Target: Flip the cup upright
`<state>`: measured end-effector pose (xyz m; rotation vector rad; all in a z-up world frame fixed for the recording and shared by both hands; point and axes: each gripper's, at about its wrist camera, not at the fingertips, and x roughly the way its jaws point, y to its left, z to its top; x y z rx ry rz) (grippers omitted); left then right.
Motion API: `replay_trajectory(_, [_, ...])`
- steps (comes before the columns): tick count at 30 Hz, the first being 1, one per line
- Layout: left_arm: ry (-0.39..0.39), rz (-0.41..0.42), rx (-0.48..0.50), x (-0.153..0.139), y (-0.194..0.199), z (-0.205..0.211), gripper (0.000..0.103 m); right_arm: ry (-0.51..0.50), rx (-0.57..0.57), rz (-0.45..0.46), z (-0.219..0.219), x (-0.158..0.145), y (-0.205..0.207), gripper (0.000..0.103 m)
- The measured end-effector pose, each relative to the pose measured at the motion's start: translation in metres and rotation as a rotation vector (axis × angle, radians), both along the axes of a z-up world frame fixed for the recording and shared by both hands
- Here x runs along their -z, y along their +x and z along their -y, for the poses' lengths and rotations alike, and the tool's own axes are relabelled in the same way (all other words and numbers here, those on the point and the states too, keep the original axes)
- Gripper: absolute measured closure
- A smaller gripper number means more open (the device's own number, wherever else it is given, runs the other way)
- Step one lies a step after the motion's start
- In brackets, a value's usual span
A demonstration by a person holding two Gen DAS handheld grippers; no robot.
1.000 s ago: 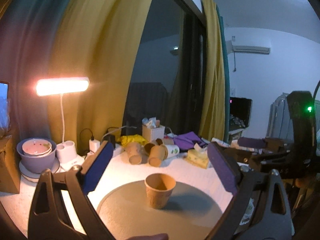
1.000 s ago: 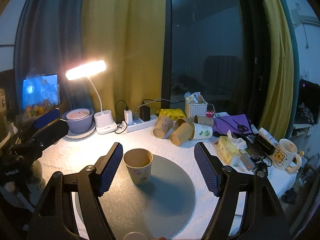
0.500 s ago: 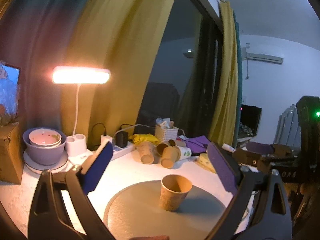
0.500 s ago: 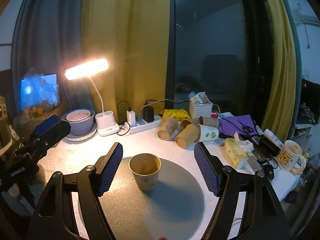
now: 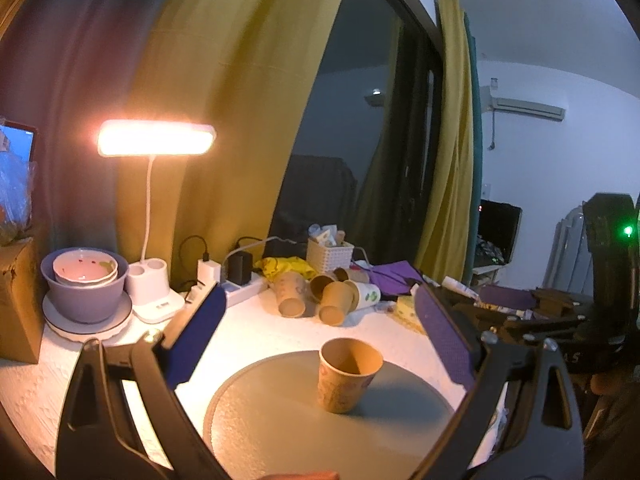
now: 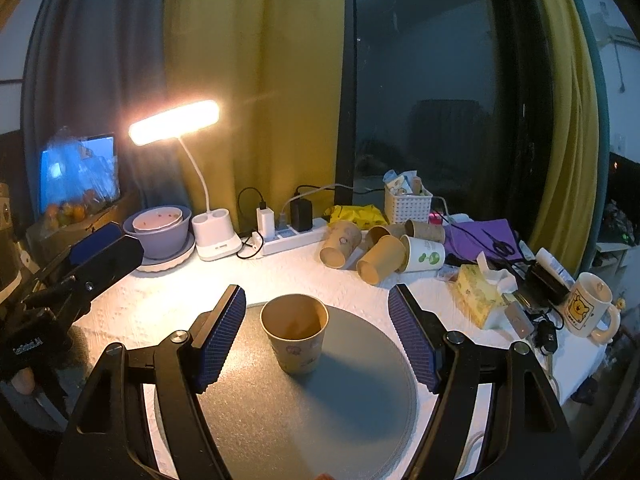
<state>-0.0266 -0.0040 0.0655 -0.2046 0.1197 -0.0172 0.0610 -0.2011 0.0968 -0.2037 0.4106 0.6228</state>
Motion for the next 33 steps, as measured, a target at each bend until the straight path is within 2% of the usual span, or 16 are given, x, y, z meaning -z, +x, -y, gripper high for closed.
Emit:
replay_trajectory(13, [-0.006,0.008,0.004,-0.0004,-0.0017,-0.0007,0.007,-0.010,-0.006,0.004,-0.0033,0.0032,-0.0022,0.026])
replay_trajectory(22, [-0.048,-0.038,0.033,0.0015,0.0029,-0.0052,0.007,-0.015,-0.003,-0.005,-0.0047,0.0050,-0.0020,0.026])
replay_trajectory(33, [-0.050,-0.039,0.031,0.0019,0.0031,-0.0060,0.007,-0.016,-0.003,-0.007,-0.0041,0.0047,-0.0007,0.026])
